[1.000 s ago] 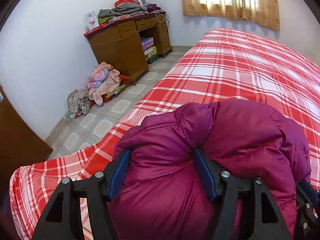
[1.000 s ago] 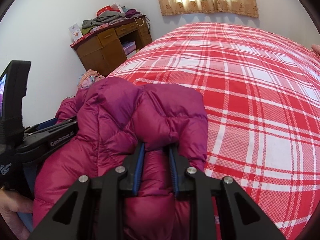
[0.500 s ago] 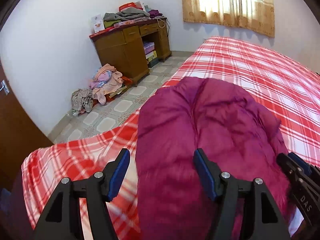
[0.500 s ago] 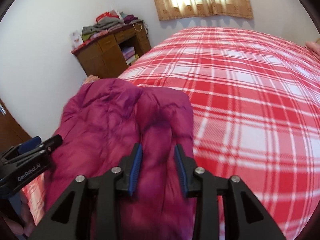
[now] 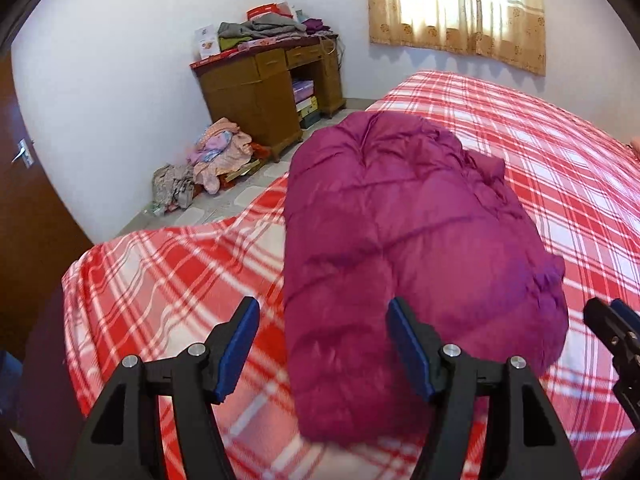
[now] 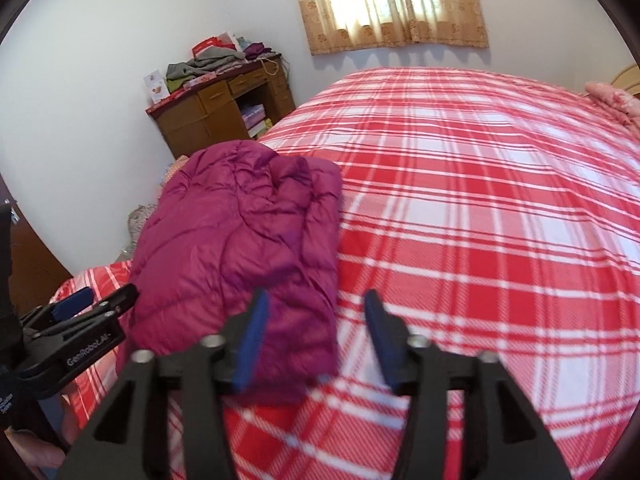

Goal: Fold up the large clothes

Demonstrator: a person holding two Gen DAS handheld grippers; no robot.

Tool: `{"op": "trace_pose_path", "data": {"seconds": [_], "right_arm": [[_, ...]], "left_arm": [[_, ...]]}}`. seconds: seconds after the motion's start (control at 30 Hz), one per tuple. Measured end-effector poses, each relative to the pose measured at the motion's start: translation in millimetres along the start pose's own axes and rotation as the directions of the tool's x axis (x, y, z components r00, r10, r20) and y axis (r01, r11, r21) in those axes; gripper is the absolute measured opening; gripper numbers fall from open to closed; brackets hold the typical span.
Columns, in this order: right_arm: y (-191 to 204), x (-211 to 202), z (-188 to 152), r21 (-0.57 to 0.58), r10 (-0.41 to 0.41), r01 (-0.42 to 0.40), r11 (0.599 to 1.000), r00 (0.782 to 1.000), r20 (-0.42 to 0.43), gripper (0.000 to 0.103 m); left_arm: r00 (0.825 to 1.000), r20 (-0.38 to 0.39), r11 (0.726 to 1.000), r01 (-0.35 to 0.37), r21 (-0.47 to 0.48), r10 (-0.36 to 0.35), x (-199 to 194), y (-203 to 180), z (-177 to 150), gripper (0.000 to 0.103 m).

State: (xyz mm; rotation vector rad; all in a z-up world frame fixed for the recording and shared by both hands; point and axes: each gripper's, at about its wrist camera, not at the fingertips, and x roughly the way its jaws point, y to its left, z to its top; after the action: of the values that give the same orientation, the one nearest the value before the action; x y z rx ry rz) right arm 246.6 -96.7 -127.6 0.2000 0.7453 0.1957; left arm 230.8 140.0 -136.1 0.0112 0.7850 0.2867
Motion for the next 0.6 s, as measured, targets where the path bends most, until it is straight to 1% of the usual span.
{"op": "trace_pose_path", "data": {"seconds": [0.07,0.13,0.2,0.33,0.47,0.57,0.6], "right_arm": [[-1.7,-8.3,-3.5,0.000,-0.003,0.003,1.000,1.000,0.007,0.062],[-2.5,-16.4,-6.0,-0.001,-0.011,0.011,1.000,1.000,0.009,0.062],[-3.0,-24.4,-8.0,-0.003,-0.009,0.009,1.000,1.000,0.022,0.062],[1.8,-44.8,-7.7,-0.025,-0.020,0.021,0.999,0.997,0.074,0.063],[11.7,-65.1,-3.2,-0.068,-0.038,0.049,0.996,0.988,0.149,0.065],[15.7,-80.2,1.1,-0.082,-0.049,0.066,0.994,0.978,0.203,0.065],[16.1,-83.7,2.5,-0.082,-0.047,0.065,0.995,0.976,0.214,0.065]], "left_arm": [[1.000,-0.002,1.000,0.020,-0.005,-0.020,-7.8,2.1,-6.7,0.068],[1.000,-0.006,1.000,0.025,0.000,-0.025,-13.7,1.1,-10.4,0.068],[1.000,0.000,1.000,0.011,0.012,-0.011,-20.2,-0.5,-13.8,0.068],[0.999,0.031,0.998,-0.020,0.052,0.019,-36.1,-5.2,-18.7,0.068],[0.999,0.050,0.999,0.000,0.048,-0.002,-53.2,-2.7,-20.0,0.068],[0.998,0.065,0.998,-0.014,0.055,0.010,-67.3,-1.2,-17.8,0.068],[0.997,0.081,0.998,-0.018,0.057,0.013,-73.4,-0.9,-16.0,0.068]]}}
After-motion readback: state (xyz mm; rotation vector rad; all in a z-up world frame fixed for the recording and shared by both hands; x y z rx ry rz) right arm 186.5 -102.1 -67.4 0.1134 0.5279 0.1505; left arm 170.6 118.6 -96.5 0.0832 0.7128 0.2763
